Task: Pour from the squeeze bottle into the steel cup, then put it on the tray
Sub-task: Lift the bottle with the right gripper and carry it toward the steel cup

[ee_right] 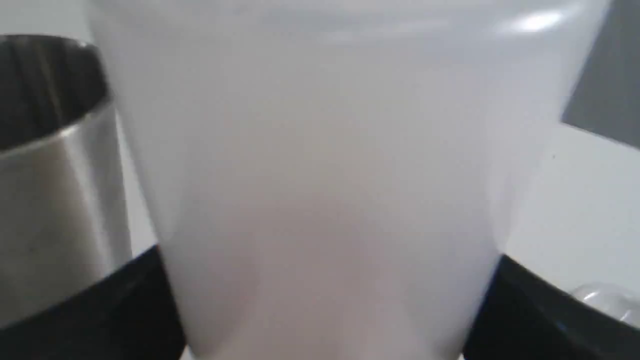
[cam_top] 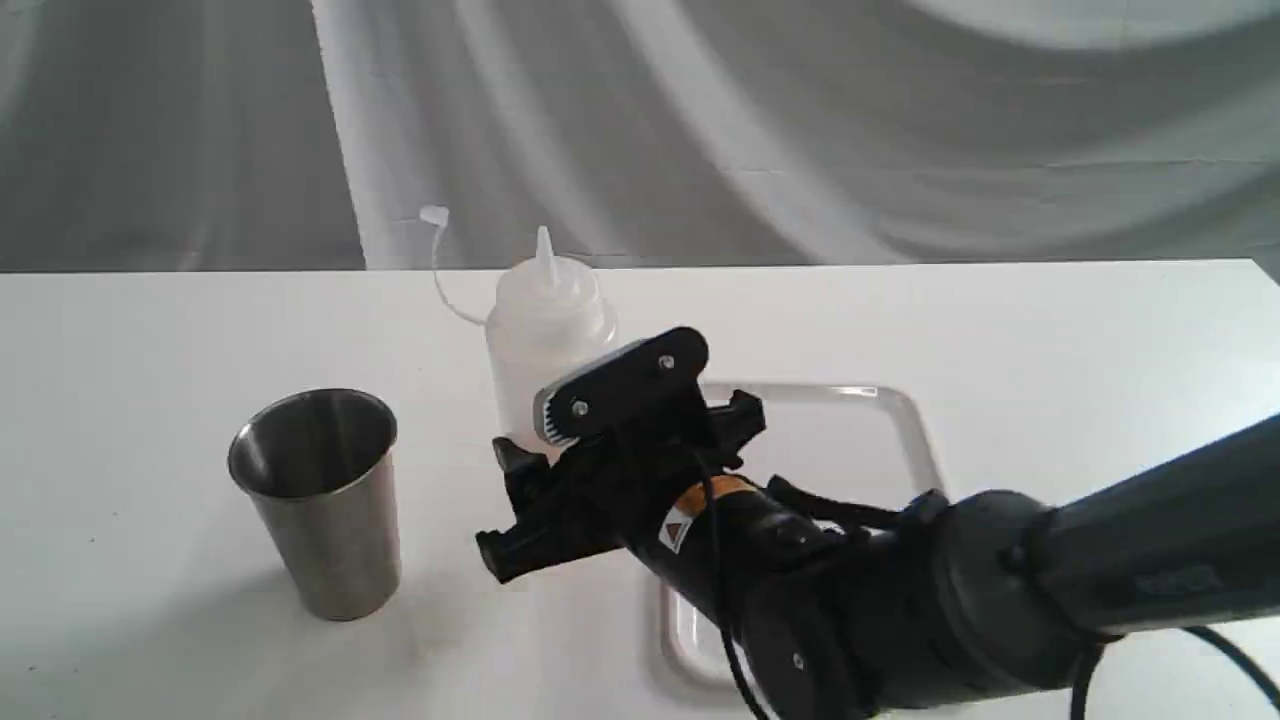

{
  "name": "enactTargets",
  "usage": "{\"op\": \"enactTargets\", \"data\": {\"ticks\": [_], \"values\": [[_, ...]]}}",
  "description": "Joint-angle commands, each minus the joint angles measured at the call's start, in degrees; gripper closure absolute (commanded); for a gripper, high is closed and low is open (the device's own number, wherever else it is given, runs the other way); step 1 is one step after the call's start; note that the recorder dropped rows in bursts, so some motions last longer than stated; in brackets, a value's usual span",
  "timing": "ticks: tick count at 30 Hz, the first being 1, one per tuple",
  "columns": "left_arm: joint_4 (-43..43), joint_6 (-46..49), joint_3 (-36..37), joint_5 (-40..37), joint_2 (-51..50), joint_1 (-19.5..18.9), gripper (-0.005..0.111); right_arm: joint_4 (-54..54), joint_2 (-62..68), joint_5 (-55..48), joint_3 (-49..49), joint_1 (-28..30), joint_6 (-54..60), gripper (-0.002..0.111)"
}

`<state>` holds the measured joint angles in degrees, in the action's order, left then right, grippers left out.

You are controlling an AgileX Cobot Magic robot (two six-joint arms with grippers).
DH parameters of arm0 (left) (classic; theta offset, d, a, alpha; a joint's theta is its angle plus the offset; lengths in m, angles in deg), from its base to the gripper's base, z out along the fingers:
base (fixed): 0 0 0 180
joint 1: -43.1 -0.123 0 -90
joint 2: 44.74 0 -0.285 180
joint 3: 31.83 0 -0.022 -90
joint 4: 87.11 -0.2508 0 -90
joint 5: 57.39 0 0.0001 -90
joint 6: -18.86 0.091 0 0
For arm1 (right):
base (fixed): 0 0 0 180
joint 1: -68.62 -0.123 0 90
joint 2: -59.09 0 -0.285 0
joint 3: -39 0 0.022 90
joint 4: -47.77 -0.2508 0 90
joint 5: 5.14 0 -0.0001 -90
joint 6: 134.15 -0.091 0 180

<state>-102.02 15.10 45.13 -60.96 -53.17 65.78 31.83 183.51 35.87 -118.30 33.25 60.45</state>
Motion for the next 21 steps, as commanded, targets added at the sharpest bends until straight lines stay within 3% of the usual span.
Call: {"op": "enactTargets", "data": {"ticks": [1,14,21], "values": [[0.14,-0.07,0.25,0.16,-0.18,-0.11,0.098,0.26,-3.91,-2.51,-0.27,1.11,4.18,0.073],[0.14,-0.07,0.25,0.16,-0.18,-0.11,0.098,-0.69,-15.88,-9.42,-0.43,2.23,13.21,0.073],[0.14,-0.07,0.25,0.16,-0.18,-0.11,0.098,-1.29,-16.13,-22.44,-10.05,2.23,21.33,0.073]]}}
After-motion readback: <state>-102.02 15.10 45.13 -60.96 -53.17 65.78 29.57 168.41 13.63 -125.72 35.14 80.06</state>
